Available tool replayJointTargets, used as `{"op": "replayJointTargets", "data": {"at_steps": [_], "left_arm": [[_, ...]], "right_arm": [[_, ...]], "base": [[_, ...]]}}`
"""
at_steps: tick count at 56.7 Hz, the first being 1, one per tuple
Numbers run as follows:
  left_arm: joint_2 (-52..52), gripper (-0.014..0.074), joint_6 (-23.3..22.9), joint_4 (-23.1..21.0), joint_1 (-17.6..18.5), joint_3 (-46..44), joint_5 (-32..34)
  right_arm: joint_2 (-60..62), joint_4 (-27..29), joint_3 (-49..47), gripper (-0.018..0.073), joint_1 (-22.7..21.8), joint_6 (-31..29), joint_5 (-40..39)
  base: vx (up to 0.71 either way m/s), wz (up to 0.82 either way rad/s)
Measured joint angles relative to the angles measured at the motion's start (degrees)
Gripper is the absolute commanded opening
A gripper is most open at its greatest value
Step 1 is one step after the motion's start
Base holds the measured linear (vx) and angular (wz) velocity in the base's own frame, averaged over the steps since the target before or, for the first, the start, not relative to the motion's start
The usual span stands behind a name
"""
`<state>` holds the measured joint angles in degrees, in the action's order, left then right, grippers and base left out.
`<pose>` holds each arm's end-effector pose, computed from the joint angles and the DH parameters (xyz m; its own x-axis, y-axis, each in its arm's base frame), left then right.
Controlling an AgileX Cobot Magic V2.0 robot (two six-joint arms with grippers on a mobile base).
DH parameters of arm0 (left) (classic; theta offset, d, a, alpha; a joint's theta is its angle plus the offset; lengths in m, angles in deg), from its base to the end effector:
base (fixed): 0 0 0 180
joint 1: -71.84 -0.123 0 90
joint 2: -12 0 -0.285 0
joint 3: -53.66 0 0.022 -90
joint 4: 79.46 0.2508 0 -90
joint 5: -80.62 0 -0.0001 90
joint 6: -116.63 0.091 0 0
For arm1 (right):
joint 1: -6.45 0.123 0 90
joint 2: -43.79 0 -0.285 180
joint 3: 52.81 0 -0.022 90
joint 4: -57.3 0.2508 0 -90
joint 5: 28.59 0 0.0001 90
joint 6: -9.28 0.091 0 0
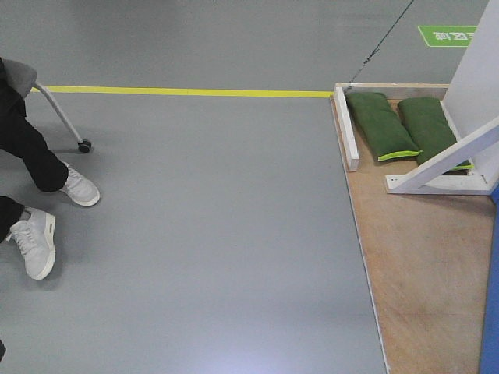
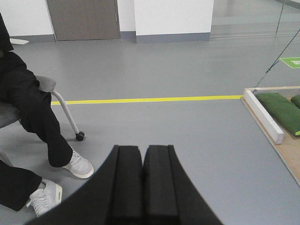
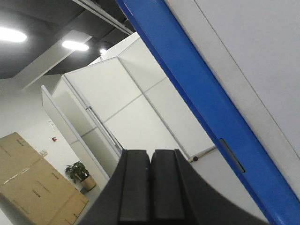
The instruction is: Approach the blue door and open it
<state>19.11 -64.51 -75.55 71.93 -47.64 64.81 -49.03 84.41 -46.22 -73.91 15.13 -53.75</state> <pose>0.0548 0.0016 0.1802 -0.2014 0.0461 -0.9784 -0.0074 0.9988 0.0486 0.0416 -0.3499 0.4088 0.5432 -0.2057 -0.8140 0.8390 0.0971 0.5353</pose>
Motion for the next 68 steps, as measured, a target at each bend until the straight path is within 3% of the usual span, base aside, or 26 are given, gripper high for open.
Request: {"op": "replayJointTargets", "data": {"at_steps": [41, 54, 68], "left_arm": [[0.0, 0.0073, 0.0, 0.0, 0.0, 0.0, 0.0], [0.0, 0.0073, 0.0, 0.0, 0.0, 0.0, 0.0], [0.0, 0.0073, 0.0, 0.0, 0.0, 0.0, 0.0]], "right_arm": [[10.27, -3.82, 0.07, 0.0012, 3.77, 0.16, 8.53], [14.25, -4.52, 0.07, 0.0012, 8.65, 0.03, 12.21], [17.8, -7.98, 0.07, 0.0012, 16.86, -0.12, 12.62]], "base": [[0.0, 0.0], [0.0, 0.0], [0.0, 0.0]]}}
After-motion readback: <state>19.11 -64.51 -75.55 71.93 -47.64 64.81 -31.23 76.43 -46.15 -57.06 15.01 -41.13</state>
